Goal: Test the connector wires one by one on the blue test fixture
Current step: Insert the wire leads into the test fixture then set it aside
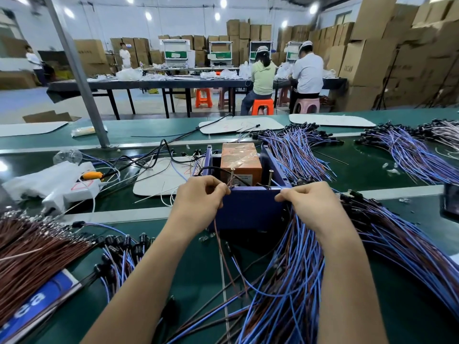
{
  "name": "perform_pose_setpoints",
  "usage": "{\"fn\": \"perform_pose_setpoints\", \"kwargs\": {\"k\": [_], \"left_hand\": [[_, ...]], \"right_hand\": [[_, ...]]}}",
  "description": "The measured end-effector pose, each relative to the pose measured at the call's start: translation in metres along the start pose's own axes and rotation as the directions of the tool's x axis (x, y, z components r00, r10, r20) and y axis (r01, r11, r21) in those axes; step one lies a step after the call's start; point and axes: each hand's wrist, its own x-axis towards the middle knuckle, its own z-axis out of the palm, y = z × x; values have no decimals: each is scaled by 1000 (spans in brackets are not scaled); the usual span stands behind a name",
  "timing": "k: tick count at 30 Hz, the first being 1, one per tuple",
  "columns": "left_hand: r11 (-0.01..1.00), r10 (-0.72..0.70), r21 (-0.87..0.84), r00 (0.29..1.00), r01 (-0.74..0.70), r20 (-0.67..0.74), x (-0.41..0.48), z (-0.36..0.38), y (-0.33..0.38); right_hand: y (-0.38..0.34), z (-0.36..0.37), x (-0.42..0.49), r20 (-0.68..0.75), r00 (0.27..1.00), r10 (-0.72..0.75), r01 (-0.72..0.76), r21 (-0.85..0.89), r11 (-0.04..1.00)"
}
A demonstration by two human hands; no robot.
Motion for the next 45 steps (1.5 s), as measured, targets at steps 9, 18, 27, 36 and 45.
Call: {"fn": "perform_pose_setpoints", "kwargs": {"k": [9, 18, 27, 36, 45], "left_hand": [[1000, -7, 11, 1000, 7, -18, 0, -4, 4], [1000, -7, 11, 1000, 8, -28, 0, -6, 3], [1000, -9, 22, 999, 10, -36, 0, -5, 2], [1000, -8, 19, 999, 8, -31, 1, -6, 0], [999, 29, 29, 996, -26, -83, 4, -11, -5]], "right_hand": [[2, 4, 4, 12, 998, -61, 61, 22, 998], [6, 9, 11, -178, 981, -74, 78, 16, 997], [8, 14, 15, -268, 958, -102, 123, 62, 990], [8, 19, 17, -290, 952, -103, 119, 39, 992], [12, 17, 21, -364, 929, -61, 85, 48, 995]]}}
